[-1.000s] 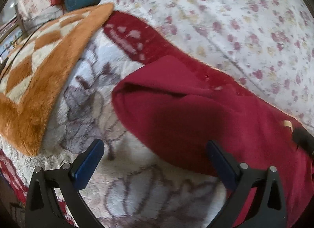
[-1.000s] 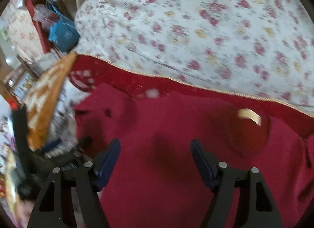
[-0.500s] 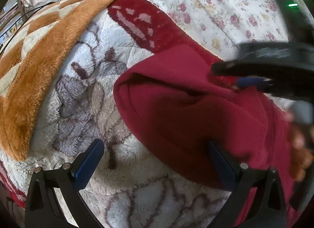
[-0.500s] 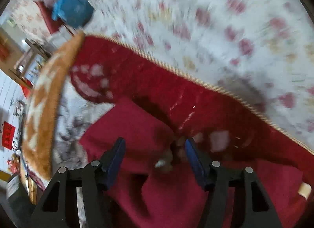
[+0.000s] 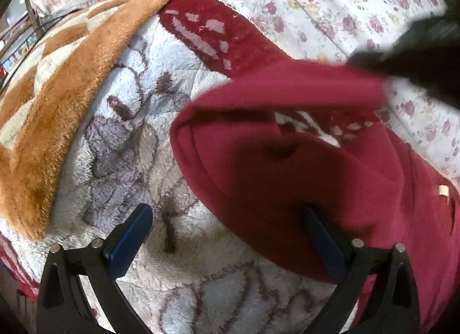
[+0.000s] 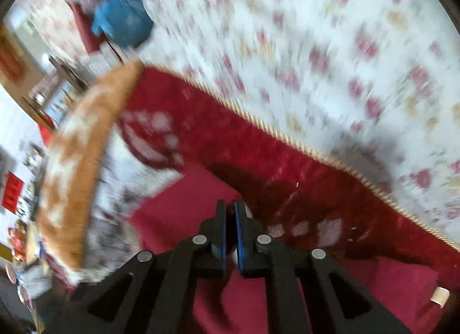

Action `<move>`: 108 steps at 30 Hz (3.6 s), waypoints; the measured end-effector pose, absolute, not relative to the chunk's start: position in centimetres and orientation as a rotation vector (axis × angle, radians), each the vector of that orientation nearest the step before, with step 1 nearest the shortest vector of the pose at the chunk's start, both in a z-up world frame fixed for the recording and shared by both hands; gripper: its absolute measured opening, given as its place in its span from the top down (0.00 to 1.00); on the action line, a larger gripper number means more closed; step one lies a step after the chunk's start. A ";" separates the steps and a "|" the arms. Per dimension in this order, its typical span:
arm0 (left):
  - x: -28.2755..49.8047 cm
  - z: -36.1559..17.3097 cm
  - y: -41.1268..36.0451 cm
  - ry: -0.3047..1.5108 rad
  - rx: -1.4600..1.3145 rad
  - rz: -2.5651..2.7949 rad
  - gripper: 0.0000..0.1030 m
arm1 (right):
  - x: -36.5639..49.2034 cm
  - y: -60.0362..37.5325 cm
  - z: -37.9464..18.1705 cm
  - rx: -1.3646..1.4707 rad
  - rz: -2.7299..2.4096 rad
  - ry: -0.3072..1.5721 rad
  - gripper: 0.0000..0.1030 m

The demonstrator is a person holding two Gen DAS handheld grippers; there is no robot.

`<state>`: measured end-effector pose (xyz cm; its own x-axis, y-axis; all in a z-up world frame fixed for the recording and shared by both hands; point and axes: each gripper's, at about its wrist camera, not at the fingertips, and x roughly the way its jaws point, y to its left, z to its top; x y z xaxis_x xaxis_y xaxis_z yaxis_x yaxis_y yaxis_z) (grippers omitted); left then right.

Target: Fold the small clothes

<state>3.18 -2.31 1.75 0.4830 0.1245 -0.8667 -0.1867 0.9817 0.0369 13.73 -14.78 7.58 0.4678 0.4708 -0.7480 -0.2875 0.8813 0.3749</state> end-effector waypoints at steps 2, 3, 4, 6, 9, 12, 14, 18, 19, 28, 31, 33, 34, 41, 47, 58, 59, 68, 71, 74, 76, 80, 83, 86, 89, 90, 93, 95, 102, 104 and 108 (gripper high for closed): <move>3.2 1.3 -2.6 1.059 -0.056 0.199 0.00 | 12.2 -16.2 10.1 0.228 0.474 0.936 0.94; 3.3 1.3 -2.6 1.061 -0.060 0.205 0.00 | 11.8 -16.3 11.0 0.231 0.472 0.921 0.94; 3.3 1.4 -2.7 1.059 -0.062 0.210 0.00 | 10.8 -17.2 12.3 0.233 0.468 0.896 0.94; 3.1 2.1 -3.1 1.038 -0.059 0.203 0.00 | 9.3 -19.0 13.9 0.238 0.454 0.859 0.94; 1.7 4.3 -4.1 0.997 -0.070 0.100 0.00 | 6.6 -23.0 16.0 0.270 0.406 0.814 0.94; -1.0 7.1 -5.2 0.913 -0.065 -0.035 0.00 | 3.7 -27.3 17.7 0.307 0.354 0.777 0.94; -2.8 8.4 -5.6 0.866 -0.057 -0.116 0.00 | 1.8 -29.9 18.4 0.312 0.321 0.756 0.94; -4.3 9.4 -5.4 0.836 -0.049 -0.185 0.00 | -2.4 -36.5 18.3 0.341 0.212 0.754 0.94; -4.3 9.3 -5.3 0.837 -0.046 -0.176 0.00 | -3.3 -37.9 17.9 0.345 0.189 0.762 0.94; -4.2 7.0 -6.4 0.923 0.051 -0.133 0.00 | -7.7 -48.1 10.1 0.252 -0.188 0.981 0.91; -4.1 5.9 -7.9 0.952 0.114 -0.131 0.00 | -7.3 -47.6 9.7 0.230 -0.240 0.975 0.75; -3.7 5.1 -8.5 0.974 0.123 -0.129 0.00 | -6.3 -45.4 10.1 0.260 -0.147 0.932 0.56; -3.4 4.6 -8.7 0.987 0.126 -0.126 0.00 | -5.5 -43.7 10.3 0.258 -0.076 0.931 0.56; -1.4 2.1 -8.8 1.053 0.113 -0.071 0.00 | 2.2 -27.8 7.7 0.069 0.290 0.989 0.56; -1.3 2.2 -8.4 1.057 0.111 -0.099 0.00 | 6.6 -25.0 2.4 -0.085 0.274 1.102 0.95; -1.8 4.2 -8.4 1.023 0.097 -0.102 0.00 | 5.5 -27.9 4.9 0.091 0.207 1.016 0.61; -2.1 4.8 -8.3 1.003 0.095 -0.097 0.00 | 4.3 -28.4 5.7 0.119 0.216 0.988 0.52; -1.4 6.0 -10.3 0.954 0.016 -0.124 0.00 | -1.2 -29.1 3.5 0.168 0.166 1.051 0.50; -0.8 4.6 -11.7 0.974 0.072 -0.114 0.00 | -3.1 -31.0 6.0 0.212 0.163 1.009 0.45; 0.1 2.5 -12.2 1.048 0.121 -0.080 0.00 | -5.0 -34.3 7.0 0.155 0.033 0.996 0.37; 0.3 1.8 -11.7 1.073 0.072 -0.087 0.00 | -6.2 -37.2 7.3 0.152 -0.054 1.007 0.37; 0.3 2.0 -10.7 1.089 0.006 -0.086 0.00 | -10.2 -45.6 8.4 0.308 -0.182 0.949 0.35; -0.2 3.0 -11.1 1.039 0.042 -0.072 0.00 | -11.9 -49.4 8.7 0.366 -0.282 0.926 0.35; -0.6 3.9 -11.3 1.010 0.035 -0.094 0.00 | -12.3 -49.9 9.3 0.352 -0.282 0.920 0.35; -0.6 3.8 -11.4 1.018 0.025 -0.095 0.00 | -13.3 -51.5 10.0 0.348 -0.374 0.885 0.35; -0.5 3.7 -11.4 1.026 0.022 -0.093 0.00 | -13.8 -52.5 10.1 0.350 -0.402 0.872 0.33; -0.3 3.2 -11.2 1.048 0.002 -0.093 0.00 | -14.0 -55.4 9.6 0.464 -0.437 0.875 0.27; -0.3 3.2 -11.1 1.052 -0.009 -0.093 0.00 | -13.5 -57.3 8.5 0.592 -0.411 0.884 0.25; -0.2 3.2 -11.7 1.052 0.015 -0.092 0.00 | -11.4 -61.0 4.4 0.768 -0.463 0.882 0.59; -0.2 3.2 -11.8 1.053 0.024 -0.091 0.00 | -11.9 -62.0 4.9 0.736 -0.509 0.838 0.93; -0.1 3.5 -11.9 1.046 0.018 -0.097 0.00 | -14.5 -64.3 8.4 0.660 -0.596 0.689 0.95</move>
<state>-0.13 -11.93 3.52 0.4970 -0.0715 -0.8648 0.0882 0.9956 -0.0316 -14.50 -64.31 8.35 0.6267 -0.2735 -0.7297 0.6825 0.6446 0.3446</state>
